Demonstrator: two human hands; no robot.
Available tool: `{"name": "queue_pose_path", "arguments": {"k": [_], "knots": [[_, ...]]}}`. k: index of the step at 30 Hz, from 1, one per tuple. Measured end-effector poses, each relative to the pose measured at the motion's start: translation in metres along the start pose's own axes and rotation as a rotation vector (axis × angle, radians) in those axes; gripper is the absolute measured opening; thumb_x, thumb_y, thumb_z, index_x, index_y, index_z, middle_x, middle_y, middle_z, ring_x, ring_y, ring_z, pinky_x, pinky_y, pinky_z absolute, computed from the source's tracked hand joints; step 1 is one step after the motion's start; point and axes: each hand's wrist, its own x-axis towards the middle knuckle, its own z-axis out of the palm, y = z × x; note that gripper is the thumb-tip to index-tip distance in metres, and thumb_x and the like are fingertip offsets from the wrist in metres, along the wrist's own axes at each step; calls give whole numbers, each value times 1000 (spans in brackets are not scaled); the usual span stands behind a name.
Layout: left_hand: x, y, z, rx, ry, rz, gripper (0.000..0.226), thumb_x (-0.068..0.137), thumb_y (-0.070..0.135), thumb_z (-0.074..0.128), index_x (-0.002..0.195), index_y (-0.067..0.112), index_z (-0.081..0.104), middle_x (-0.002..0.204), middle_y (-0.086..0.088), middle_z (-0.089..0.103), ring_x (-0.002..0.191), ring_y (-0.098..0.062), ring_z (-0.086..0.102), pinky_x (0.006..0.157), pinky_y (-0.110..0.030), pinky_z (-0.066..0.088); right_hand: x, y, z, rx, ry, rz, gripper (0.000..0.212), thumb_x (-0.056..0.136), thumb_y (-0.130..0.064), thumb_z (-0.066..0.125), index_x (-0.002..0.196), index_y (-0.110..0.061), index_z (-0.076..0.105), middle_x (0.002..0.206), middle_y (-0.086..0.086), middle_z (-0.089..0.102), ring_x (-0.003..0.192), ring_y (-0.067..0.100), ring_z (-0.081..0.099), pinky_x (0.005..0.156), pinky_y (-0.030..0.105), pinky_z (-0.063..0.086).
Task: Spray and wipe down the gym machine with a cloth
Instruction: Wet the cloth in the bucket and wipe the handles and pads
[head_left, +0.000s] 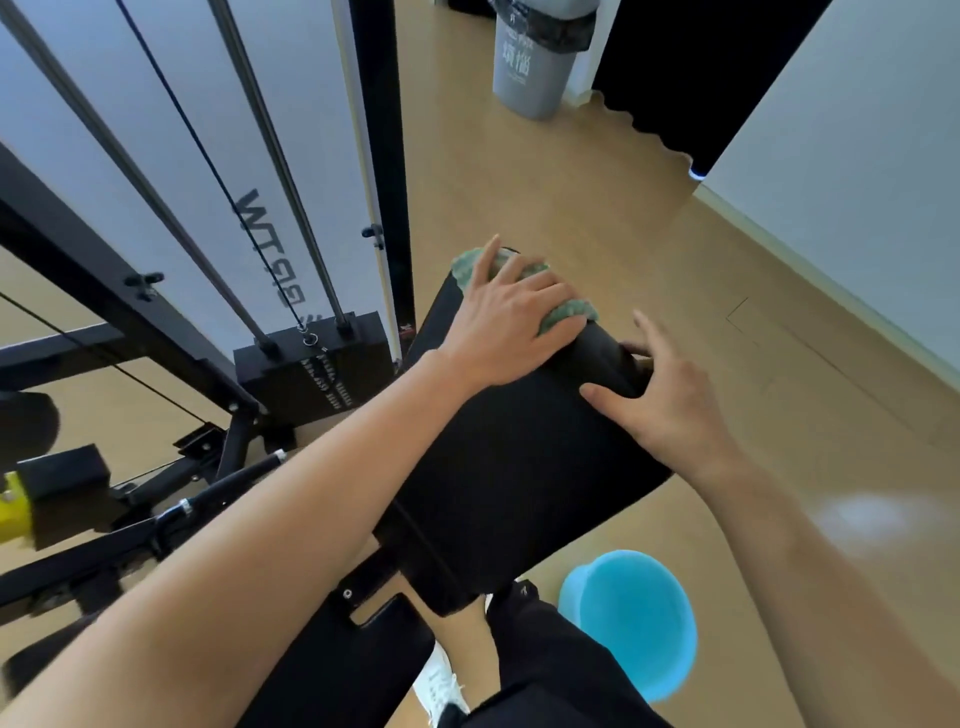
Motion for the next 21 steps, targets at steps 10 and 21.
{"name": "queue_pose_path", "arguments": {"k": [10,21], "knots": [[-65,80,34,-382,134,146,63,91,41,63,144,7,56,157,-16,43,154,-34,24,126,-55,15,-27,-14,-3,238,227,-364,52,80,-10,59,132,-10,64,140,0,60,128,4,55,107,16,41],[-124,54,71,-493,238,-552,78,90,41,59,160,20,31,169,3,21,157,-20,14,122,-18,9,-11,-9,40,-587,105,-367,91,91,-50,64,164,-22,18,168,13,24,153,31,29,121,45,27]]}}
